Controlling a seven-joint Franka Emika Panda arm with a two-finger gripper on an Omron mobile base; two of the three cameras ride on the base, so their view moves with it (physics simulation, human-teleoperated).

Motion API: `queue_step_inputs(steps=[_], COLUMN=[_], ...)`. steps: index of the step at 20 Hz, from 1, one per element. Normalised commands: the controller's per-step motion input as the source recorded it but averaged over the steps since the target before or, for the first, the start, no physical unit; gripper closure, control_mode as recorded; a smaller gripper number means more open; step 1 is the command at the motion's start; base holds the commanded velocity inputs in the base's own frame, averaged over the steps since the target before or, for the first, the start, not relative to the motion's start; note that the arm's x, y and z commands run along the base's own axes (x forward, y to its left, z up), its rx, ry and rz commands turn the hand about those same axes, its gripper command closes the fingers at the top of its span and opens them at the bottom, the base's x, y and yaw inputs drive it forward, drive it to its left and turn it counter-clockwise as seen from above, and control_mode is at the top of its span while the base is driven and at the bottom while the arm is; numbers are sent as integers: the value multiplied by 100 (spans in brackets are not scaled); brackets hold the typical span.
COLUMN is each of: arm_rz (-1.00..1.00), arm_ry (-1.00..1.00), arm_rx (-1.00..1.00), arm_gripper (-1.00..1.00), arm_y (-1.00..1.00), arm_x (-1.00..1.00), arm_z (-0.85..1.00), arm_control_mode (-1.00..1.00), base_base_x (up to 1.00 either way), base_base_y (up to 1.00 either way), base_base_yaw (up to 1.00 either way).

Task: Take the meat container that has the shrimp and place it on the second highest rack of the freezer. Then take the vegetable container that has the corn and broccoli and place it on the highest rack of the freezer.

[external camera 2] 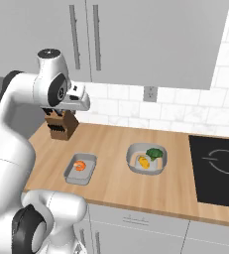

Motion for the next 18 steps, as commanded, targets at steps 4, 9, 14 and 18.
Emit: queue_step_inputs(steps=[4,9,14,18], arm_rz=[-1,-14,-23,-23], arm_ry=[0,0,7,18], arm_rx=[0,0,6,8], arm_gripper=[-100,-100,-100,-100], arm_y=[0,-2,-17,-10], arm_x=[-26,-69,-57,-26], arm_z=[0,-18,-42,-62], arm_control_mode=[-100,-100,-100,-100], base_base_x=[0,0,0,0], base_base_y=[0,0,0,0], base_base_yaw=[0,0,0,0])
